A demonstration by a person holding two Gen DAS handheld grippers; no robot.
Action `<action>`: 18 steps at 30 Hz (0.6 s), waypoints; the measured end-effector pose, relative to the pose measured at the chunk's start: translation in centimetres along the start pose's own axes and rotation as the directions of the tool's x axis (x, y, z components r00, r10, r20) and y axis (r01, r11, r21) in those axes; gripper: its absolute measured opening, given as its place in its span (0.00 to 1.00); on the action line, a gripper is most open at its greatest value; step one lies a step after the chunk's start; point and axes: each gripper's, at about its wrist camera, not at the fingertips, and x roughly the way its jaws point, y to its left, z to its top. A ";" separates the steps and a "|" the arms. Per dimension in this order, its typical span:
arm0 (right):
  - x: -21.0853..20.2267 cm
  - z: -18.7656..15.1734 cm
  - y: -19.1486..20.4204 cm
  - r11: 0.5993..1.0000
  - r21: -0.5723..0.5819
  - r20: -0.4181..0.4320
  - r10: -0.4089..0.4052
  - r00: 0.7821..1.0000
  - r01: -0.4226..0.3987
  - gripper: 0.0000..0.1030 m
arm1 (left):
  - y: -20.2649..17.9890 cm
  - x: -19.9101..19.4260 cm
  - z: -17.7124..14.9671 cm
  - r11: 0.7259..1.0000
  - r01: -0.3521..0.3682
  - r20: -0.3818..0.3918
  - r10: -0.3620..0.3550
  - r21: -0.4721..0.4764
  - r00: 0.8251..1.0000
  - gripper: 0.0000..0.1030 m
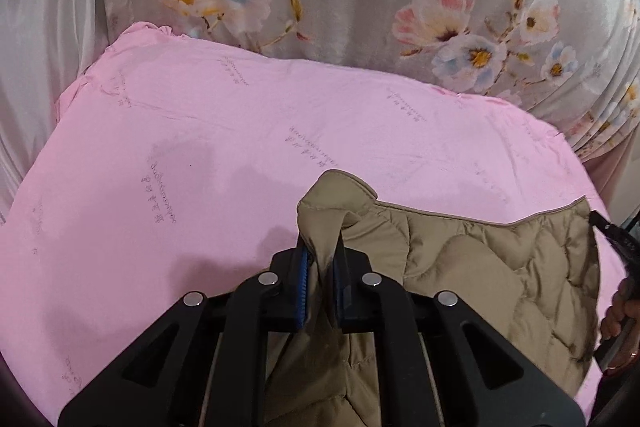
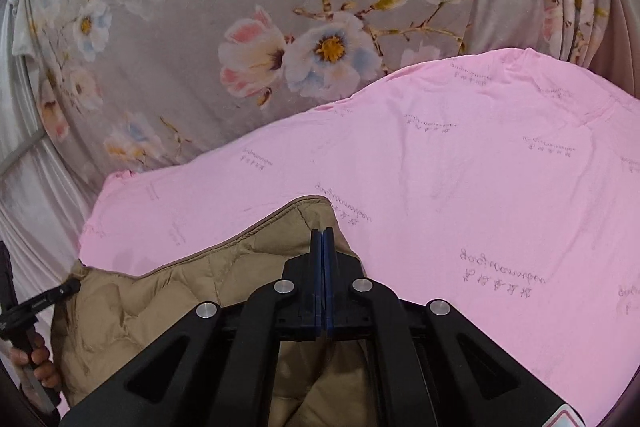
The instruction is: Fold large clothes
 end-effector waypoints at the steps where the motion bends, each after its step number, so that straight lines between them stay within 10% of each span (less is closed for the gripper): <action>1: 1.0 -0.3 0.1 1.000 -0.017 -0.033 -0.017 0.999 0.017 0.02 | -0.2 1.6 -0.4 1.000 -0.030 -0.025 0.030 0.008 0.999 0.09; 8: 5.3 -3.6 -1.8 0.998 -0.010 -0.144 -0.065 0.987 0.064 0.35 | 0.1 7.6 -3.4 0.992 -0.122 -0.079 0.124 0.025 0.989 0.13; 18: 8.2 -6.7 -2.6 0.996 -0.029 -0.194 -0.091 0.977 0.087 0.11 | 0.7 9.3 -4.3 0.995 -0.093 -0.064 0.092 -0.018 0.994 0.23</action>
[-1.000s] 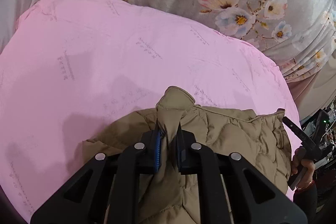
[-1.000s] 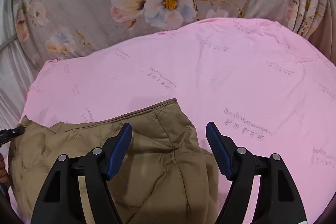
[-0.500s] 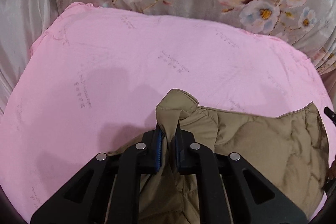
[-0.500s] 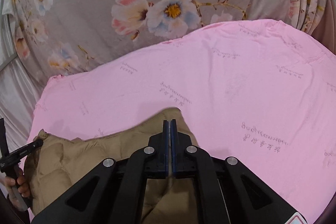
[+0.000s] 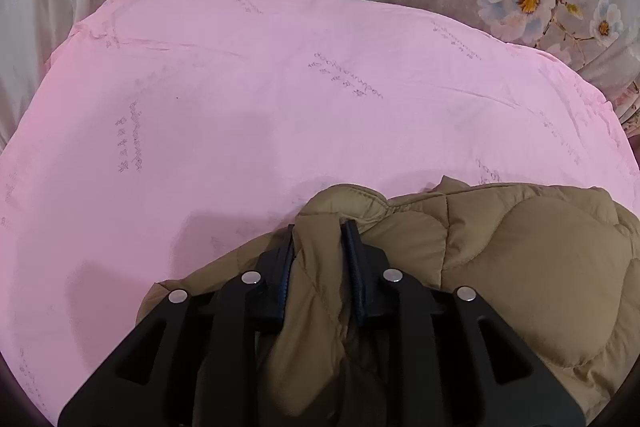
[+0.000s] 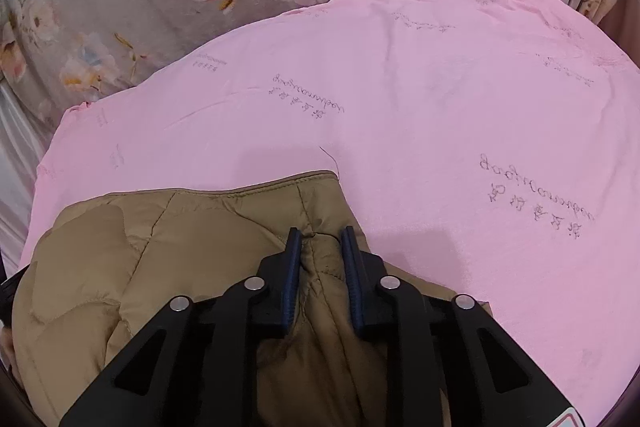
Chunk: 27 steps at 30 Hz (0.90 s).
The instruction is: Fold large clothes
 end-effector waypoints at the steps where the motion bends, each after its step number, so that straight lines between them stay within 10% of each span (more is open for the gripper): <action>1: -0.2 -0.2 0.0 1.000 0.002 0.015 -0.010 1.000 0.010 0.10 | 0.1 0.0 0.0 1.000 0.004 0.002 -0.004 -0.004 1.000 0.23; 13: 0.5 -0.9 0.1 0.995 0.008 0.016 -0.101 0.995 0.101 0.08 | -0.5 0.4 -0.2 0.999 -0.032 0.016 0.032 0.016 0.999 0.27; 18: 0.5 -0.7 -0.1 0.994 0.016 0.012 -0.110 0.994 0.110 0.16 | -0.3 0.1 -0.2 0.995 -0.096 0.028 0.096 -0.001 0.995 0.49; 27: -7.7 1.0 5.0 0.997 -0.041 0.145 -0.054 0.988 0.061 0.25 | -2.2 -8.4 2.0 0.998 -0.067 0.118 0.069 -0.019 0.991 0.53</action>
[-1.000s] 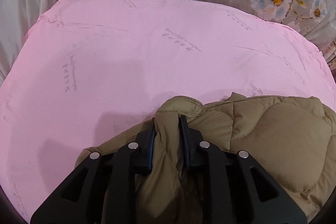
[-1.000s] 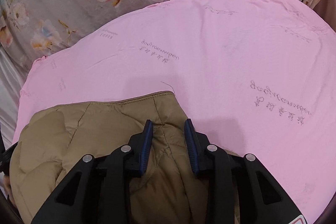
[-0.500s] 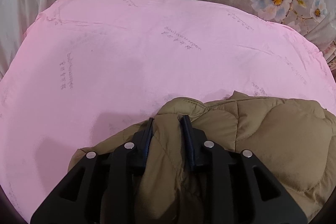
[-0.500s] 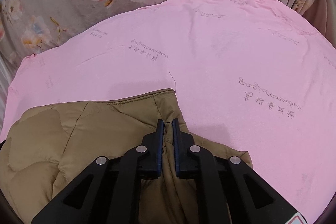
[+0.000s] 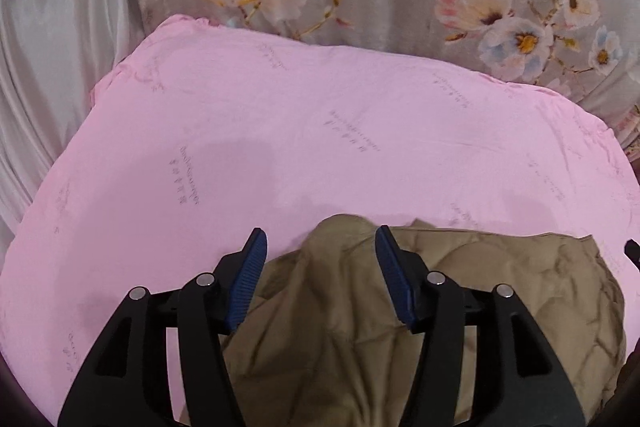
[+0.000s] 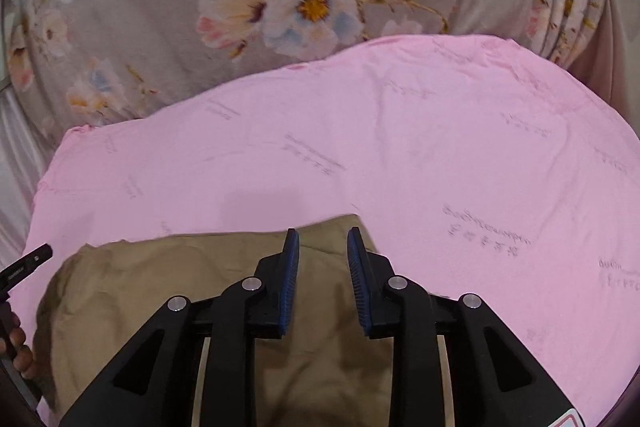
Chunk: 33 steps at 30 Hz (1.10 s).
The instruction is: Fold large clothes
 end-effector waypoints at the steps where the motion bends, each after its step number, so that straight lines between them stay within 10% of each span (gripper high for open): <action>1: -0.3 0.3 1.8 0.999 -0.032 0.000 0.029 1.000 -0.029 0.25 | -1.3 -0.4 0.3 1.000 0.020 -0.001 -0.020 0.015 1.000 0.53; 9: 5.2 -2.3 9.7 0.980 -0.151 -0.128 0.109 0.986 -0.128 0.25 | -10.3 3.9 -1.2 0.995 0.036 -0.107 -0.026 0.090 0.994 0.53; 33: 8.2 -5.5 9.0 0.983 -0.145 -0.137 0.091 0.986 -0.111 0.24 | -11.5 6.4 -4.3 0.989 -0.068 -0.026 0.072 0.132 0.997 0.57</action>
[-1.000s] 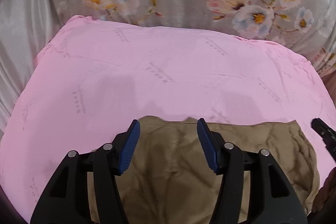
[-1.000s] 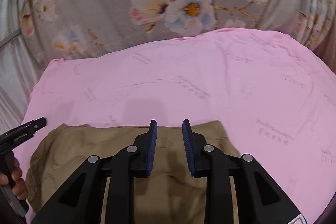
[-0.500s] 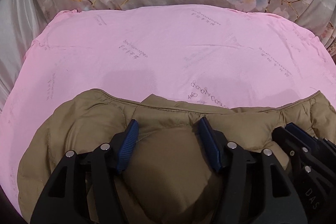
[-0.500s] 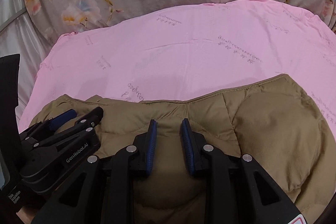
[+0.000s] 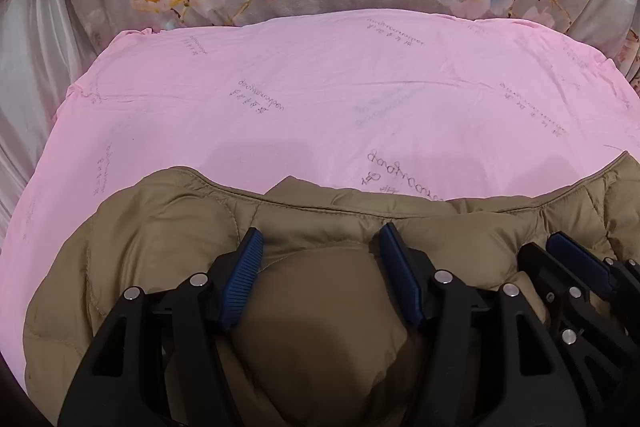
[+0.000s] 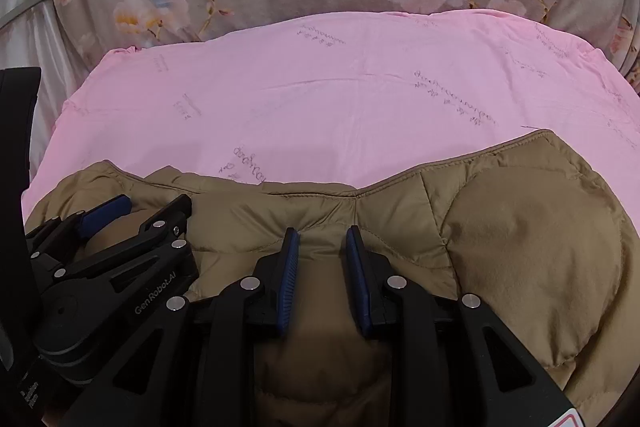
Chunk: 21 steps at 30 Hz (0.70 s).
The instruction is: Fold large clothes
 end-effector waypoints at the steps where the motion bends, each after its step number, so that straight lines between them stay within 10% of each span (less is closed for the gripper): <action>1: 0.0 0.0 0.0 1.000 0.001 0.001 -0.003 1.000 0.003 0.24 | 0.0 0.0 0.0 1.000 0.000 0.000 0.000 0.000 1.000 0.57; 21: 0.1 0.0 -0.4 1.000 0.018 -0.001 0.018 1.000 -0.018 0.24 | 0.1 0.1 0.1 1.000 0.001 -0.003 -0.001 -0.009 1.000 0.58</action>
